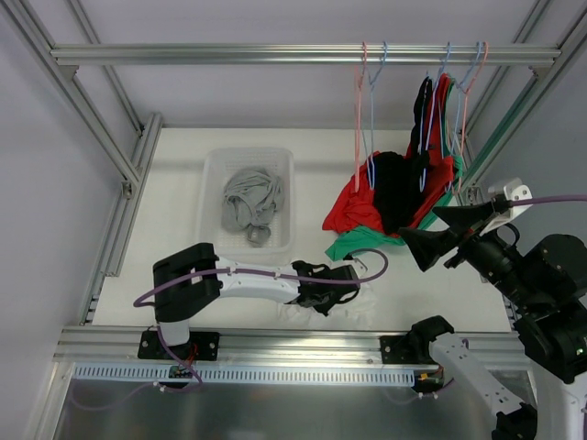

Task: Remove the tank top from the hanger

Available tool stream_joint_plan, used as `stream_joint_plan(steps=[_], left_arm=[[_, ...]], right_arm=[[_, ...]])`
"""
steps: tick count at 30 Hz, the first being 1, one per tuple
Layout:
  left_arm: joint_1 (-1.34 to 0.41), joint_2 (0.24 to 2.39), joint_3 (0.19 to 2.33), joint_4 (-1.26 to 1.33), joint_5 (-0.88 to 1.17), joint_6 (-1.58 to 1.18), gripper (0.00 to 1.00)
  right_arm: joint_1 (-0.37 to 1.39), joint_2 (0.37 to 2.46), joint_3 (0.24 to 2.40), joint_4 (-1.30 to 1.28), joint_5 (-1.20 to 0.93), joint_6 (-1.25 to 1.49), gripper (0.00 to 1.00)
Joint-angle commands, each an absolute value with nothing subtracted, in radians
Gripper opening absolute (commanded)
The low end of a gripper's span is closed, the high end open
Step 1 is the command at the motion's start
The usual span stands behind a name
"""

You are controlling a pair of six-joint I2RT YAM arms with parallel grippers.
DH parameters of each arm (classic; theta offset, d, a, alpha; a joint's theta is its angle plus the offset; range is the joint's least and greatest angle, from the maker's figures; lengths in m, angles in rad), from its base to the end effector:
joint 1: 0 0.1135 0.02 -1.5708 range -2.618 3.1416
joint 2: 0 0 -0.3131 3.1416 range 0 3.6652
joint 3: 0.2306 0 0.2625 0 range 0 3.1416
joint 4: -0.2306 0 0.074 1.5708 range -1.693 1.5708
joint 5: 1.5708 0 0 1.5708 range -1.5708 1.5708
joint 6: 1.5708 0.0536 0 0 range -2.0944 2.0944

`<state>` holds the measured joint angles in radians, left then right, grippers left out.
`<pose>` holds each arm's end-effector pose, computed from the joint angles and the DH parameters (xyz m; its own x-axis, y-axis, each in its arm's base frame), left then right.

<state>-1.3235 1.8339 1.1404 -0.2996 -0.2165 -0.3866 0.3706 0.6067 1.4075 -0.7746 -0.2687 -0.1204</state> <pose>0.1104 -0.3902 0.1928 -0.5361 0.6193 -0.5736 0.7732 0.6330 -0.0392 0.0165 0.0217 0.5205 0.0959 -0.0870 -0.9916 -0.5893 0.7979 -0.1270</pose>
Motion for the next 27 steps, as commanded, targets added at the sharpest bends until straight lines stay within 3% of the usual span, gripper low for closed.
stream_joint_plan(steps=[1,8,11,17,22,27], left_arm=[[-1.331,1.767,1.172,-0.385,-0.281,-0.391,0.00],[-1.300,1.377,1.279,-0.577,-0.611,-0.391,0.00],[-1.201,1.316,1.380,-0.636,-0.627,-0.385,0.00],[-0.918,1.292,1.558,-0.661,-0.594,-0.318,0.00],[-0.683,1.371,1.663,-0.658,-0.418,-0.311,0.00],[-0.592,1.485,1.666,-0.646,-0.353,-0.325,0.00]], right_arm=[[0.368,0.578,1.390,-0.735,-0.249,-0.135,0.99],[0.368,0.578,1.377,-0.733,-0.209,-0.144,1.00],[0.368,0.586,1.376,-0.718,-0.203,-0.140,1.00],[0.368,0.617,1.397,-0.698,-0.201,-0.140,1.00],[0.368,0.653,1.430,-0.704,-0.086,-0.117,1.00],[0.368,0.719,1.460,-0.703,-0.081,-0.115,0.99]])
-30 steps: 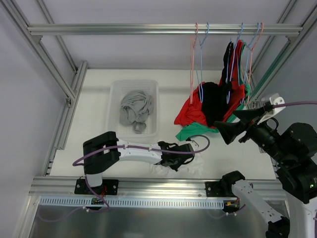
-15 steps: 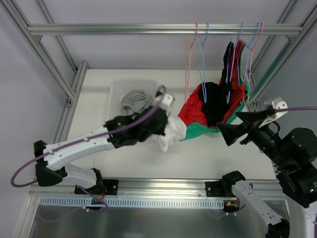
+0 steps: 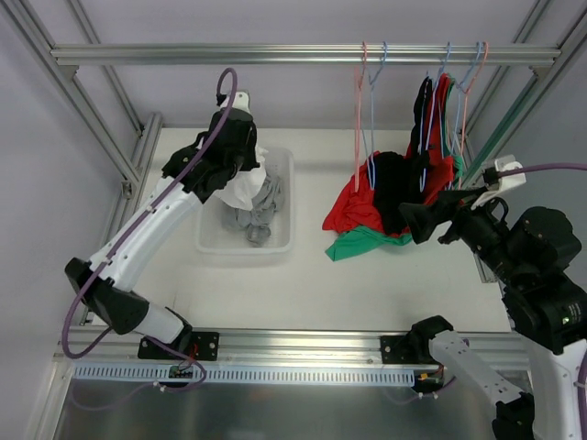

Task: Remove the tank top from the hanger

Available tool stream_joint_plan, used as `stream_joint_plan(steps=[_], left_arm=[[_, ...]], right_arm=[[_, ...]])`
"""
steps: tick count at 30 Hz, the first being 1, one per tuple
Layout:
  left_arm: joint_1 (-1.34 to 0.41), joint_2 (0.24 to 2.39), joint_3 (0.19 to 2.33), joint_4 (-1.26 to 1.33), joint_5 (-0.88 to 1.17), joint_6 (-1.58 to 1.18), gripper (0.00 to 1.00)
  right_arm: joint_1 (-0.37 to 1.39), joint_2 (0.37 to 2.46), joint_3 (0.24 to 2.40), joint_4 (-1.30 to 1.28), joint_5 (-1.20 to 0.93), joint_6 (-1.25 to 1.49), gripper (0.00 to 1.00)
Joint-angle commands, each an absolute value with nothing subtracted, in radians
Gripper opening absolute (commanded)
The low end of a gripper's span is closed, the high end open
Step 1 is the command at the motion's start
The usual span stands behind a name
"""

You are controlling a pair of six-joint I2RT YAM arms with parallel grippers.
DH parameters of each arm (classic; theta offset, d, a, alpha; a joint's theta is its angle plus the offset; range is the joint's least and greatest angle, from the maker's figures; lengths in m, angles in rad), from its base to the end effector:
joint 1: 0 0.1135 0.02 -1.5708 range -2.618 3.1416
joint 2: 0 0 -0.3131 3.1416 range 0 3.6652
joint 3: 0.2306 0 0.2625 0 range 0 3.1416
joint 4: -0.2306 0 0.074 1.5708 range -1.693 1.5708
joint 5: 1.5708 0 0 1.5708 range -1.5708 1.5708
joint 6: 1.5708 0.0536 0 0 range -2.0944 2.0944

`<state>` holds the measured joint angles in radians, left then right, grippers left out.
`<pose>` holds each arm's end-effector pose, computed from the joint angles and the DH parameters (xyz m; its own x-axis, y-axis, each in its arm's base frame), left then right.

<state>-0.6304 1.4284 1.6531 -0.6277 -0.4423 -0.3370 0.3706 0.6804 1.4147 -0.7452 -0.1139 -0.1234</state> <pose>0.2752 -0.1724 0.4908 -0.3700 -0.1000 -0.9237 0.0979 0.9845 -0.1457 0.0475 0.0250 0.5249 0.0472 -0.1128 -0.9925 -0.4635 0.8777 -0.1218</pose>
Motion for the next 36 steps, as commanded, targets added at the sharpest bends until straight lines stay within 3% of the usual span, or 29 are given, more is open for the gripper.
stream_joint_plan(steps=[1,8,9,10,11,12,18,23,28,36], left_arm=[[-0.577,1.496,1.657,-0.641,-0.342,-0.333,0.00],[-0.465,1.581,1.562,-0.588,-0.265,-0.373,0.02],[-0.465,1.582,1.546,-0.591,-0.265,-0.376,0.32],[-0.465,1.566,1.537,-0.591,-0.265,-0.382,0.54],[-0.465,1.554,1.529,-0.592,-0.271,-0.397,0.85],[-0.466,1.539,1.517,-0.594,-0.278,-0.399,0.99],[-0.482,1.287,1.451,-0.606,-0.229,-0.399,0.99],[-0.570,1.109,1.375,-0.607,-0.143,-0.344,0.99],[-0.646,1.017,1.275,-0.611,-0.091,-0.354,0.99],[-0.686,0.973,1.224,-0.620,-0.055,-0.354,0.99]], right_arm=[[0.368,0.727,1.463,-0.703,-0.089,-0.115,1.00],[0.368,0.793,1.463,-0.699,-0.129,-0.120,0.99],[0.368,0.801,1.466,-0.699,-0.109,-0.120,0.99],[0.368,0.822,1.474,-0.710,-0.095,-0.118,0.99],[0.367,0.842,1.508,-0.724,-0.060,-0.120,1.00],[0.364,0.863,1.537,-0.742,-0.043,-0.126,0.99],[0.283,1.093,1.828,-0.897,0.046,-0.169,0.98],[0.250,1.250,2.009,-0.948,0.067,-0.219,0.85],[0.232,1.368,2.118,-0.948,0.135,-0.233,0.61],[0.224,1.519,2.154,-0.945,0.264,-0.258,0.48]])
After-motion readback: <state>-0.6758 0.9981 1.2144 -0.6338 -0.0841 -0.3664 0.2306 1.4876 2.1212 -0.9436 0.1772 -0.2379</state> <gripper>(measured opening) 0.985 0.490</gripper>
